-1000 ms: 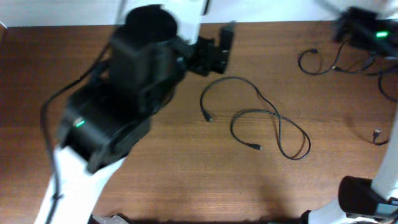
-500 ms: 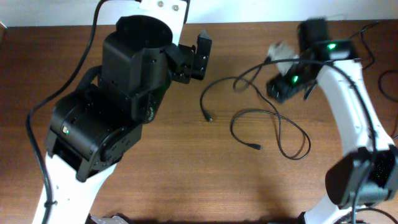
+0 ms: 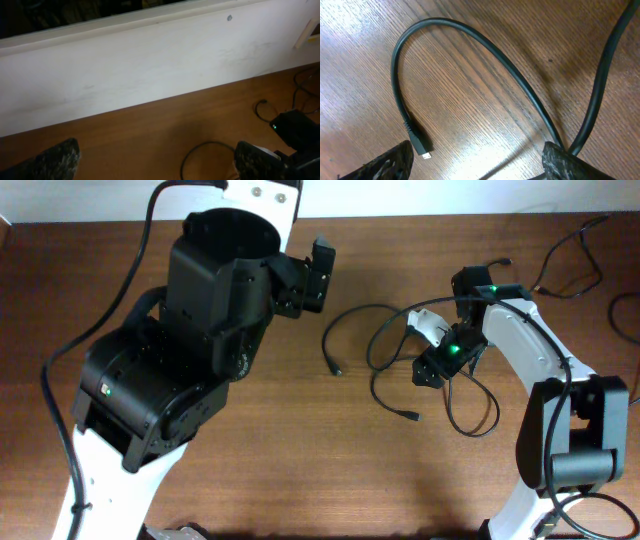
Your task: Untangle cables
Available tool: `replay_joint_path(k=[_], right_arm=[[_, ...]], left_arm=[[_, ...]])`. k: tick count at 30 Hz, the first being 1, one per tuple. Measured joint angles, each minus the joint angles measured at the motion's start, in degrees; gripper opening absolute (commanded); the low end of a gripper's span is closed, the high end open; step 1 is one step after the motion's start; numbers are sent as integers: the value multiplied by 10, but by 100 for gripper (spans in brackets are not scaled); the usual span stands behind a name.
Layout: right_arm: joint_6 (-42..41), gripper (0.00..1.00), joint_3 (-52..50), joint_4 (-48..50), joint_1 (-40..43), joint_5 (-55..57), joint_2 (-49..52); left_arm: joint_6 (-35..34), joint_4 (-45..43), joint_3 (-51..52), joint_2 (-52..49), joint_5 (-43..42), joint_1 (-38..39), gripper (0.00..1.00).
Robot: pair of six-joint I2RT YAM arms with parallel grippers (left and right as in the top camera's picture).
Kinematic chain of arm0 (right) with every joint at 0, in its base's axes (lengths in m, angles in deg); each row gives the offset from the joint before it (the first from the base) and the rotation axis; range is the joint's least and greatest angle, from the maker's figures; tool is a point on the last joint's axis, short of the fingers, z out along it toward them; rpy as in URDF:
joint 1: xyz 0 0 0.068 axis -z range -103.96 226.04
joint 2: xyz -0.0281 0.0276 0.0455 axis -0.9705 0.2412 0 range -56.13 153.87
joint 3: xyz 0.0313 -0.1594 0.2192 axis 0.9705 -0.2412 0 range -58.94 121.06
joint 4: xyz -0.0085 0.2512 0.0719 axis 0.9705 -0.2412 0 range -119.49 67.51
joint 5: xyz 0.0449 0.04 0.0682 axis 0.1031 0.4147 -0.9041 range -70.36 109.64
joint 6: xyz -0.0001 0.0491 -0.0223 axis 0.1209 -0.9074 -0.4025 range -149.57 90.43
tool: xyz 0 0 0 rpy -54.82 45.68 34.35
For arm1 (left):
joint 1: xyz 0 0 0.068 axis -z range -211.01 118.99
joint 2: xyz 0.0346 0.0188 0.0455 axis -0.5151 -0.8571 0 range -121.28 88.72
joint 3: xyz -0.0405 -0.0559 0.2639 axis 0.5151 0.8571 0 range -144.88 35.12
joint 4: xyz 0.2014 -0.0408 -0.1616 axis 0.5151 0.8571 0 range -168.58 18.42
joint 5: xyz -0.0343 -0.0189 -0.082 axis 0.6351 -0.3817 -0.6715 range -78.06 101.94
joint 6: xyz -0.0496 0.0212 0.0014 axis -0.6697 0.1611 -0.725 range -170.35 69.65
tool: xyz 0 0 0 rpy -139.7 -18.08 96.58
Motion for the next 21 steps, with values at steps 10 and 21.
replay_joint_path(k=[10, 21], right_arm=[[74, 99, -2, 85, 1, 15, 0], [43, 99, -2, 130, 2, 85, 0]], left_arm=[[1, 3, 0, 0, 1, 0, 99], [12, 18, 0, 0, 21, 0, 99]])
